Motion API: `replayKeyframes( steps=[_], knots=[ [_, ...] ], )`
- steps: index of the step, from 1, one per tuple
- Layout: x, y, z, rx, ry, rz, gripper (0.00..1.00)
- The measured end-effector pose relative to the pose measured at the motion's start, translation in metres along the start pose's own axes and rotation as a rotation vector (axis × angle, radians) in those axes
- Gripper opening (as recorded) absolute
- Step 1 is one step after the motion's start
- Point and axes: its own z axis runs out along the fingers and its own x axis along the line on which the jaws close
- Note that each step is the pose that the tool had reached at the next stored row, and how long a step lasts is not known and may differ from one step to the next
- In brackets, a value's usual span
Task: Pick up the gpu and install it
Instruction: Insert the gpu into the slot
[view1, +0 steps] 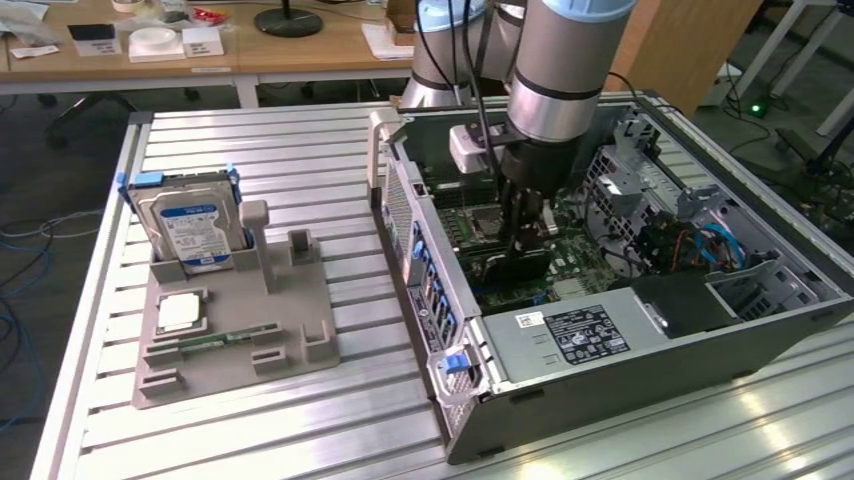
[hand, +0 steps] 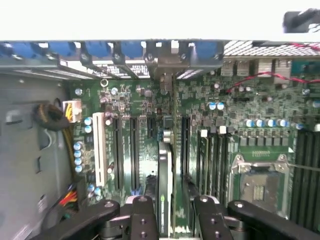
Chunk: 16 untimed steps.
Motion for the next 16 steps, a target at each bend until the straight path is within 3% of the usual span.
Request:
replayKeyframes(
  steps=[3,7,9,16],
  knots=[
    [0.0000,0.0000,0.0000,0.0001,-0.0001,0.000,0.34],
    [0.0000,0.0000,0.0000,0.0001,-0.0001,0.000,0.15],
    [0.0000,0.0000,0.0000,0.0001,0.0000,0.000,0.10],
    [0.0000,0.0000,0.0000,0.0001,-0.0001,0.000,0.11]
  ],
)
